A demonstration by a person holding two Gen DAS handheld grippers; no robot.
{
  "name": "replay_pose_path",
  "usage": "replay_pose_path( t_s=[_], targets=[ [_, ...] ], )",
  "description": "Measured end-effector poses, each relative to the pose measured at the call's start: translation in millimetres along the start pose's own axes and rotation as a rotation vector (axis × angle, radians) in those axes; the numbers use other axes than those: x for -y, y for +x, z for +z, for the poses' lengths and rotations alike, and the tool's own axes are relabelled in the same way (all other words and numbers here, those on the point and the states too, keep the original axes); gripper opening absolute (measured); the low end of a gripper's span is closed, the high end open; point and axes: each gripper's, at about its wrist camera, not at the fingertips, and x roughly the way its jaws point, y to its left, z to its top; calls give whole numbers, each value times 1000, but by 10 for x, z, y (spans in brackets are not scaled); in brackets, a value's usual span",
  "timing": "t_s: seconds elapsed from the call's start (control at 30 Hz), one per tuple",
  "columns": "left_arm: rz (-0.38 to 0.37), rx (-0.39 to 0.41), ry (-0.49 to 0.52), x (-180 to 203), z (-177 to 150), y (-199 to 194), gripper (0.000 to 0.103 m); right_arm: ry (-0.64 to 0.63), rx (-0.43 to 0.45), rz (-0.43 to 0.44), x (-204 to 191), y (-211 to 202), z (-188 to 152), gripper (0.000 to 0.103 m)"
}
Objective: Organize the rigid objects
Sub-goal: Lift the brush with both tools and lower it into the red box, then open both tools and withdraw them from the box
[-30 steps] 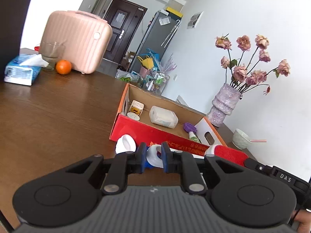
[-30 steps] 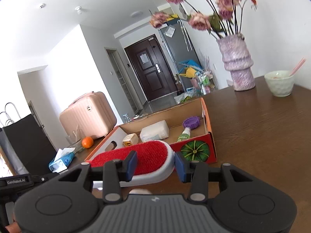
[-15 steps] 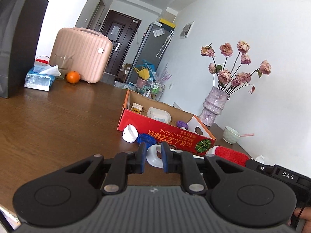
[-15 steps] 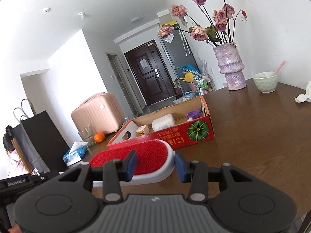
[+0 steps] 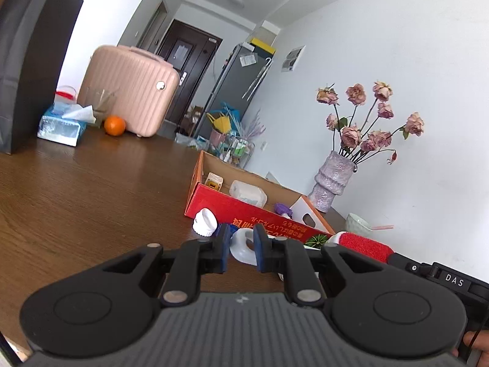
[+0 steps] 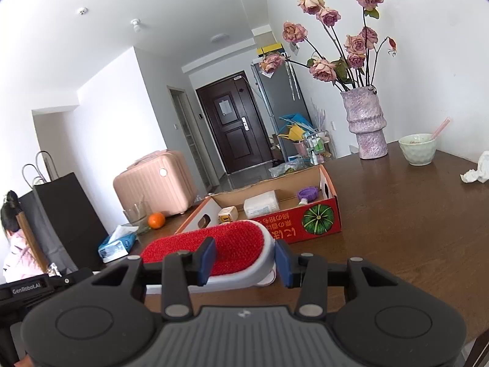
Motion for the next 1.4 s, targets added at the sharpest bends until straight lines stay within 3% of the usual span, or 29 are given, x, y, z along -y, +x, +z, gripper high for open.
replay_pose_path(
  t_s=[0.23,0.43,0.57,0.73,0.97,1.2,1.4],
  targets=[
    [-25,-18,51,-40,424,604,16,31,12,-15,39,429,215,42],
    [-32,-42,82,14,819,1478,16,65,19,-44,211,1060,625,42],
    [-13,-101,63,-96,921,2080,16,80,-22,-79,349,1615,805,42],
    [9,-180,73,-257,890,2562,16,93,-96,-91,536,2201,861,42],
    [38,-250,99,-386,679,2778,17,67,-182,-106,659,2581,733,42],
    [56,-272,148,-322,649,2729,20,88,-208,-90,744,2608,594,42],
    [93,-268,181,-192,716,2568,25,4,-216,-101,664,2541,614,43]
  ],
)
